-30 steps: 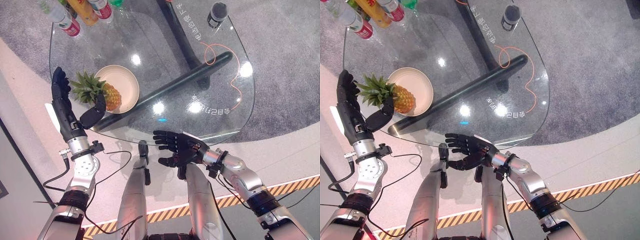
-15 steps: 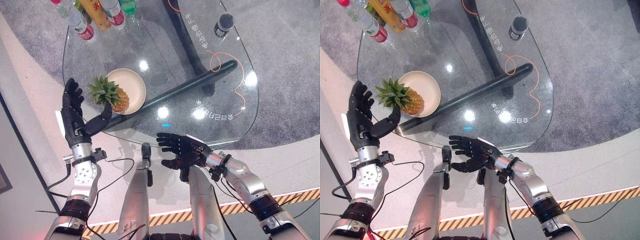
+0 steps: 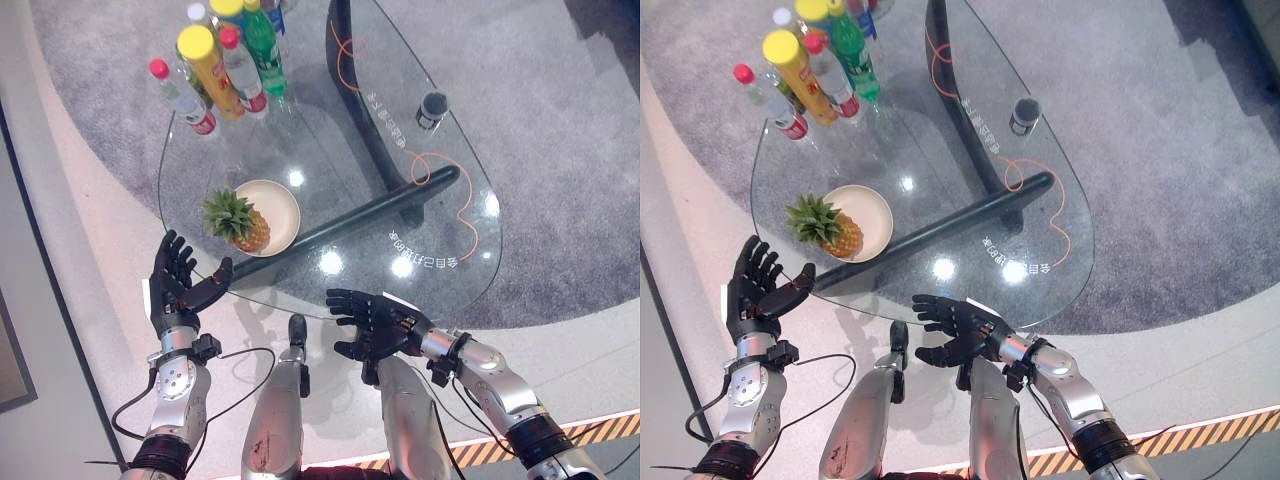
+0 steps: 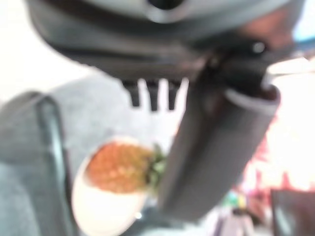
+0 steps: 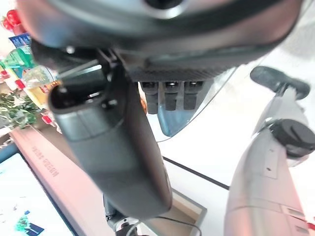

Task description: Pick up the fruit to the plate

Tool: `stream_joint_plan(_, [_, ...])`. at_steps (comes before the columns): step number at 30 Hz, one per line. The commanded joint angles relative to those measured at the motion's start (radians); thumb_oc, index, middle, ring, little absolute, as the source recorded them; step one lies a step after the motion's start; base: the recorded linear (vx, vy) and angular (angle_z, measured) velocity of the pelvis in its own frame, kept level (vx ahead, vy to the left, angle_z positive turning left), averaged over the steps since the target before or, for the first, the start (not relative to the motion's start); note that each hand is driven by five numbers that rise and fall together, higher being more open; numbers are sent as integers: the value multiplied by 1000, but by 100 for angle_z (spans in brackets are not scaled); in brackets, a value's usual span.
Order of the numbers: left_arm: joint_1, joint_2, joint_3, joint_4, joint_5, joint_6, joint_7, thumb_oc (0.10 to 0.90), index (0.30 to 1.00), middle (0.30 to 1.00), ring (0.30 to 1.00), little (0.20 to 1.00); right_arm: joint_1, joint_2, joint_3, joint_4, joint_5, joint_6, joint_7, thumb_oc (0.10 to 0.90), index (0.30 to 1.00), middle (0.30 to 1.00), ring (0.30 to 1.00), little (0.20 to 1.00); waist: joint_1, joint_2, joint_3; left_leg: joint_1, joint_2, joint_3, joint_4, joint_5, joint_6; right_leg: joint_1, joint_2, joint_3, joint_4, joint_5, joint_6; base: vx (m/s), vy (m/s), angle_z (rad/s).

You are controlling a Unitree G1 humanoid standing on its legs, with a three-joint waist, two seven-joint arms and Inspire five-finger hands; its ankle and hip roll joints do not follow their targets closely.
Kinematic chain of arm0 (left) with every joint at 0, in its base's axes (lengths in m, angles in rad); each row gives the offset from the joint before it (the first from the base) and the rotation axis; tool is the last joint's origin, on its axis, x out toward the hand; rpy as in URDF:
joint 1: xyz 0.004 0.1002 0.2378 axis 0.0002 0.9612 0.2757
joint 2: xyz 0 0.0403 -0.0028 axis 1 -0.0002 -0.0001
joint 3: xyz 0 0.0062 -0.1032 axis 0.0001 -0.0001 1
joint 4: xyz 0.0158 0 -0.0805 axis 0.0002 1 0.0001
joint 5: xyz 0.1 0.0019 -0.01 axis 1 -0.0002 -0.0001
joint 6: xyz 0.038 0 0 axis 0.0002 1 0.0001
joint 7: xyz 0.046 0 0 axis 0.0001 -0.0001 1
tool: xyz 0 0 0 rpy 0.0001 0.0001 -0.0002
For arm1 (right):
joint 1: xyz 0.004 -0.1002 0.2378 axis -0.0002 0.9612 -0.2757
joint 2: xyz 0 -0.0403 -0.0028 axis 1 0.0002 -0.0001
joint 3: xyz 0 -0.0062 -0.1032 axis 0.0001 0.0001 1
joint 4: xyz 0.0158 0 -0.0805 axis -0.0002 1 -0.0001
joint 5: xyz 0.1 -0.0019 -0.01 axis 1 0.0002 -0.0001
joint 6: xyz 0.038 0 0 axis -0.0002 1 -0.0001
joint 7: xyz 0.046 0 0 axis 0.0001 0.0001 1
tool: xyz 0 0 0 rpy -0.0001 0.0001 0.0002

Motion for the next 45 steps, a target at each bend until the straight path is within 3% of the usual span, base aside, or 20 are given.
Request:
stream_joint_plan(1, [30, 14, 58, -33, -12, -30, -43, 800, 900, 900, 900, 900, 37, 27, -28, -65, 12, -78, -16, 800, 900, 900, 900, 900, 3, 9, -24, 27, -60, -11, 55, -31, -3, 179, 9, -66, -55, -19, 53, 0, 0, 0])
stream_joint_plan(3, [39, 8, 58, -19, -8, -20, -58, 800, 900, 900, 900, 900, 46, 32, -31, -52, 16, -77, -26, 800, 900, 900, 900, 900, 3, 8, -24, 53, -62, -11, 41, -30, -4, 209, 10, -67, -73, -17, 54, 0, 0, 0])
stream_joint_plan(12, [99, -57, 40, 176, -48, 94, -189, 800, 900, 900, 900, 900, 133, 103, -69, 113, -11, -64, -172, 800, 900, 900, 900, 900, -19, -4, -176, 194, -71, -5, -87, -25, -8, 361, 12, -49, -218, 19, 62, 39, 47, 3])
stream_joint_plan(22, [97, -165, 109, 512, -265, 347, -259, 800, 900, 900, 900, 900, 125, 179, -114, 503, -97, -47, -421, 800, 900, 900, 900, 900, -30, -2, -328, 310, -57, 25, -173, -33, 1, 458, 4, -36, -292, 38, 64, 69, 36, 0])
stream_joint_plan(26, [91, -186, 116, 631, -244, 439, -248, 800, 900, 900, 900, 900, 114, 202, -139, 658, -148, -11, -526, 800, 900, 900, 900, 900, -30, 0, -367, 344, -54, 36, -203, -34, 6, 483, 1, -31, -317, 50, 69, 57, 19, 0])
stream_joint_plan(31, [69, -180, 130, 744, -230, 510, -270, 800, 900, 900, 900, 900, 102, 211, -157, 810, -165, -11, -558, 800, 900, 900, 900, 900, -32, 7, -402, 374, -52, 45, -227, -37, 9, 504, -2, -25, -338, 61, 76, 53, 20, 0])
stream_joint_plan(35, [49, -184, 143, 807, -196, 616, -282, 800, 900, 900, 900, 900, 95, 233, -189, 933, -179, -4, -588, 800, 900, 900, 900, 900, -34, 13, -434, 392, -50, 51, -240, -42, 10, 520, -3, -20, -360, 74, 81, 63, 18, -2])
stream_joint_plan(39, [36, -190, 148, 845, -188, 652, -291, 800, 900, 900, 900, 900, 96, 245, -213, 1001, -194, 0, -587, 800, 900, 900, 900, 900, -38, 18, -455, 402, -48, 56, -244, -49, 10, 528, -5, -18, -370, 81, 85, 73, 26, 0])
stream_joint_plan(45, [28, -195, 155, 871, -133, 636, -283, 800, 900, 900, 900, 900, 107, 253, -239, 1048, -192, 25, -582, 800, 900, 900, 900, 900, -42, 20, -474, 412, -46, 56, -244, -54, 11, 535, -8, -15, -368, 81, 88, 49, 15, 0])
